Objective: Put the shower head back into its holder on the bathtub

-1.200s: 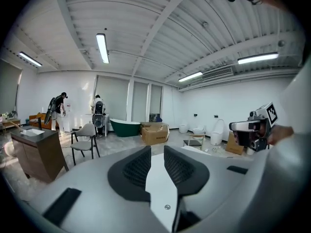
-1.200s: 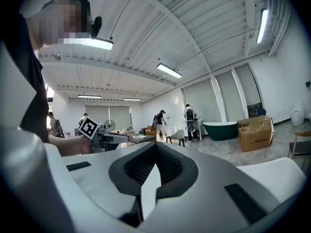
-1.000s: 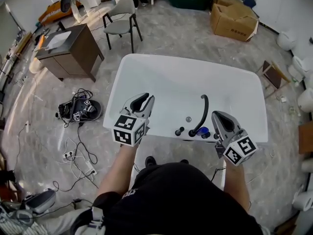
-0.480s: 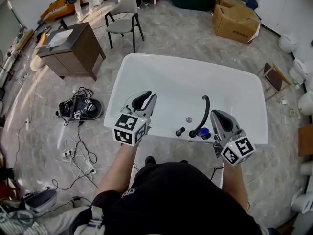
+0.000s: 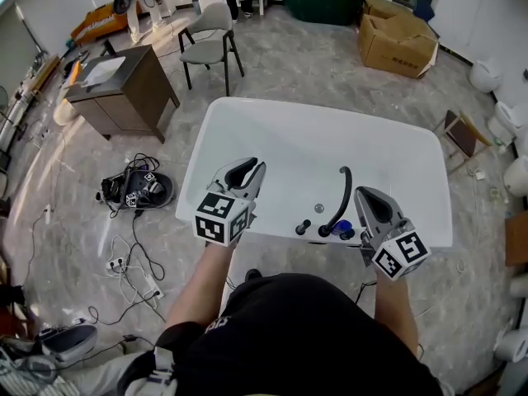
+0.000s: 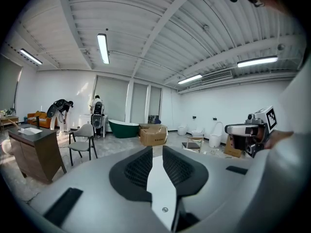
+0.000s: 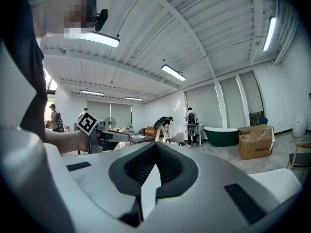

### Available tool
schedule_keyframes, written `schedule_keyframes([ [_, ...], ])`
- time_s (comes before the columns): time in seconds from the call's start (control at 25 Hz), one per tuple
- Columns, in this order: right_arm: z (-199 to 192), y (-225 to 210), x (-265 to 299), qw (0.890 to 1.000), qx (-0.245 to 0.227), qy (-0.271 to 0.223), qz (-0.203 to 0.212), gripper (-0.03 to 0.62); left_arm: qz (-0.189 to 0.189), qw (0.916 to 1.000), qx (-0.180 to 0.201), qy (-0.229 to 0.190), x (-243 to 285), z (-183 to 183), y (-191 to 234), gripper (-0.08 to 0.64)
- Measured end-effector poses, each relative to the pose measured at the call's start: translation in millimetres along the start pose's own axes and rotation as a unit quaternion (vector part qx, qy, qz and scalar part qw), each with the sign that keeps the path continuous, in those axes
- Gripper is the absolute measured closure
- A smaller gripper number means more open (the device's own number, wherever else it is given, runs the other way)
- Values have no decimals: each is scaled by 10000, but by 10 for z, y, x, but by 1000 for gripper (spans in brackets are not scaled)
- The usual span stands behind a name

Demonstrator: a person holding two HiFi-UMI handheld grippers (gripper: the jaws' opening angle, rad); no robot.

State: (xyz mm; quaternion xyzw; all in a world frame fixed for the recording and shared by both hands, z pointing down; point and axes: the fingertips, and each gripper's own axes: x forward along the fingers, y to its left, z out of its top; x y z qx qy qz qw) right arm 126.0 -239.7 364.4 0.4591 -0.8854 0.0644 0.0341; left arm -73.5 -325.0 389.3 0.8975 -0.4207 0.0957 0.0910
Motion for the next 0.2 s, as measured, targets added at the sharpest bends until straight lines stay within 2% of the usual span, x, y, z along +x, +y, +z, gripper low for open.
schedule_keyframes([
  [0.2,36,-43,-46,10000,27,-35,69,581,-33,10000,-7,9,29,53,-91,485],
])
